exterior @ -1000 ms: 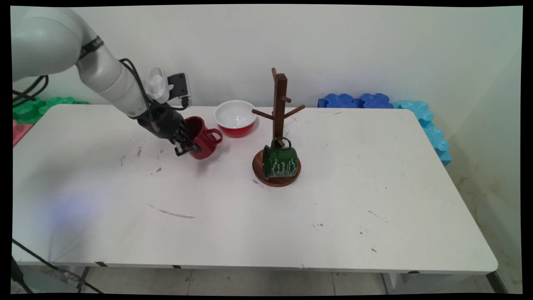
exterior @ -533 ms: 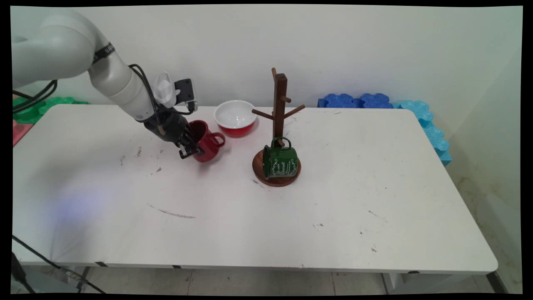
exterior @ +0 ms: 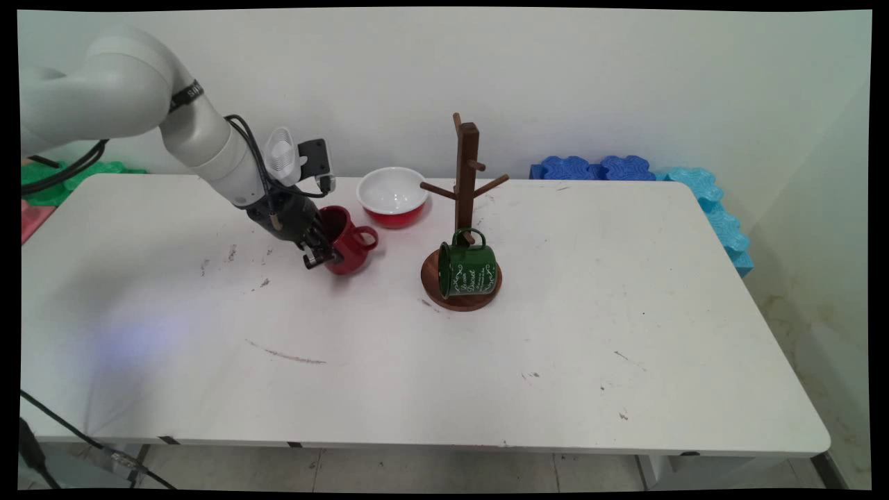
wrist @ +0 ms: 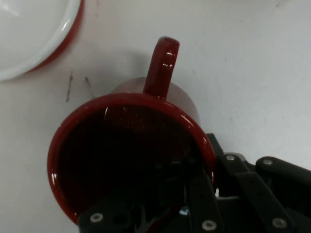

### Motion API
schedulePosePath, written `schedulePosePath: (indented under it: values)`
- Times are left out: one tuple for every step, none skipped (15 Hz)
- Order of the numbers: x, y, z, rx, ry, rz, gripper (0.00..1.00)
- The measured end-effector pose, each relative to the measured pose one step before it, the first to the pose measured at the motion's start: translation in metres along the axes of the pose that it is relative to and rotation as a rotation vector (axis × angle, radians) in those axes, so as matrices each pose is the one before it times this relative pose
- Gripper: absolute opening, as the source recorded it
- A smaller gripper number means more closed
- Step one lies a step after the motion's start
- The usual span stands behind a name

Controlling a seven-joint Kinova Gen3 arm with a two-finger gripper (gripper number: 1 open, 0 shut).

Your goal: Place the picked object on the table

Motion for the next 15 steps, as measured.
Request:
schedulePosePath:
  values:
    - [-0.00012,-0.00044,0.00152,-0.00085,-0.00103,0.00040,0.00]
    - [-0.00008,-0.00040,0.00126,-0.00082,-0.00062,0.00024,0.00]
    - [-0.00010,-0.00042,0.00127,-0.00081,-0.00038,0.00045,0.00]
    - [-0.00011,-0.00035,0.00100,-0.00056,-0.00017,0.00030,0.00]
    - [-0.00012,-0.00032,0.00091,-0.00080,0.00021,0.00006,0.00]
    - [-0.00014,-0.00024,0.00065,-0.00068,0.00028,-0.00011,0.00]
    - [-0.00018,-0.00026,0.00071,-0.00088,0.00042,-0.00014,0.00]
    - [-0.00023,-0.00027,0.00075,-0.00104,0.00058,-0.00007,0.00]
    - [-0.00008,-0.00019,0.00051,-0.00071,0.00070,0.00017,0.00]
    - [-0.00020,-0.00026,0.00043,-0.00050,0.00080,0.00006,0.00]
    - [-0.00011,-0.00021,0.00030,-0.00045,0.00040,-0.00017,0.00]
    - [-0.00010,-0.00037,0.00042,-0.00063,0.00088,0.00043,1.00]
    - [-0.00009,-0.00033,0.00026,-0.00060,0.00115,0.00019,1.00]
    - [-0.00016,-0.00024,0.00021,-0.00061,0.00078,0.00001,1.00]
    - [-0.00037,-0.00015,0.00004,-0.00036,0.00075,-0.00041,1.00]
